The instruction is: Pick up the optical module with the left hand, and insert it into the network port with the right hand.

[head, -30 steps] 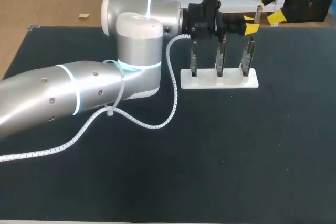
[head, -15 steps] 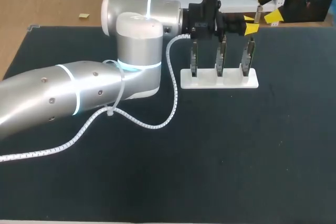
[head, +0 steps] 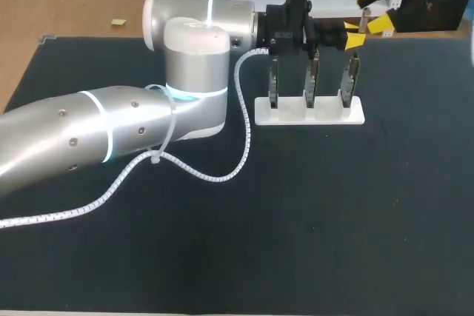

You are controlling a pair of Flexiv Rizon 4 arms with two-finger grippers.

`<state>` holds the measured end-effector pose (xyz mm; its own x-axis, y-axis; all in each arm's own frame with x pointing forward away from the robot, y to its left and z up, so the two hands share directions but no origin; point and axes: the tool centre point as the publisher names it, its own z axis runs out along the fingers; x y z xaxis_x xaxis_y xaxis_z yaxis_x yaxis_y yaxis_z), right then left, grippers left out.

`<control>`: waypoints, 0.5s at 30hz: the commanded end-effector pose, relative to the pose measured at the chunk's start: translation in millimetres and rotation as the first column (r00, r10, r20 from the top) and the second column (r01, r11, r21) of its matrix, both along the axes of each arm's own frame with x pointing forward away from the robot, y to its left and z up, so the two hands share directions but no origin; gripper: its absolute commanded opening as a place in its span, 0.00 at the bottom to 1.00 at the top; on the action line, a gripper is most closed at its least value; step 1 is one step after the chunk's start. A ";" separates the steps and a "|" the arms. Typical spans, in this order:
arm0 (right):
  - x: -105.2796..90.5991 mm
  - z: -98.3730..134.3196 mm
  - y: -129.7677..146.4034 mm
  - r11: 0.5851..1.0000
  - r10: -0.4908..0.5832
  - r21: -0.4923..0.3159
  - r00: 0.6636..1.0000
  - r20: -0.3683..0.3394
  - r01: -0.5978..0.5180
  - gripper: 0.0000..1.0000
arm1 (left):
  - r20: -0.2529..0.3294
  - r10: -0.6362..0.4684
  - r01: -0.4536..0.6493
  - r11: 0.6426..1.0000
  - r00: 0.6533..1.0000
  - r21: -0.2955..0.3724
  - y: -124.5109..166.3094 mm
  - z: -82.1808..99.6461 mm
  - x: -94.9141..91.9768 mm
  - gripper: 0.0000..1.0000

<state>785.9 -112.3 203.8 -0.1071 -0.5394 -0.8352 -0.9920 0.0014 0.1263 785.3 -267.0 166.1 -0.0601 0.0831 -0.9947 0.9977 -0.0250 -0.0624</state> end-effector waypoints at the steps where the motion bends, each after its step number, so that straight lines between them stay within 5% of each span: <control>1: 5.4 -0.4 2.3 1.000 0.016 0.000 1.000 -0.007 -0.016 1.00 | -0.001 0.002 -0.002 1.000 1.000 0.004 0.6 1.1 -0.8 0.00; 10: 4.1 -1.4 4.3 1.000 0.019 -0.003 1.000 -0.010 -0.019 1.00 | -0.001 0.002 -0.002 1.000 1.000 0.004 0.6 1.1 -0.8 0.00; 11: 4.2 -1.5 4.3 1.000 0.017 -0.002 1.000 -0.010 -0.017 0.49 | -0.001 0.002 -0.002 1.000 1.000 0.004 0.6 1.1 -0.8 0.00; 12: 4.3 -1.7 4.1 1.000 0.013 -0.002 1.000 -0.010 -0.013 0.34 | -0.001 0.002 -0.002 1.000 1.000 0.004 0.6 1.1 -0.8 0.00; 13: 4.6 -1.9 3.9 1.000 0.010 0.000 1.000 -0.008 -0.010 0.01 | -0.001 0.002 -0.002 1.000 1.000 0.004 0.6 1.1 -0.8 0.00; 15: 4.9 -2.0 3.5 1.000 0.008 0.001 1.000 -0.007 -0.008 0.00 | -0.001 0.002 -0.002 1.000 1.000 0.004 0.6 1.1 -0.8 0.00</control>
<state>790.2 -108.6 202.8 -0.1090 -0.5414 -0.8337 -0.9911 -0.0057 0.1333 785.3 -267.0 166.1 -0.0601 0.0832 -0.9947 0.9977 -0.0250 -0.0623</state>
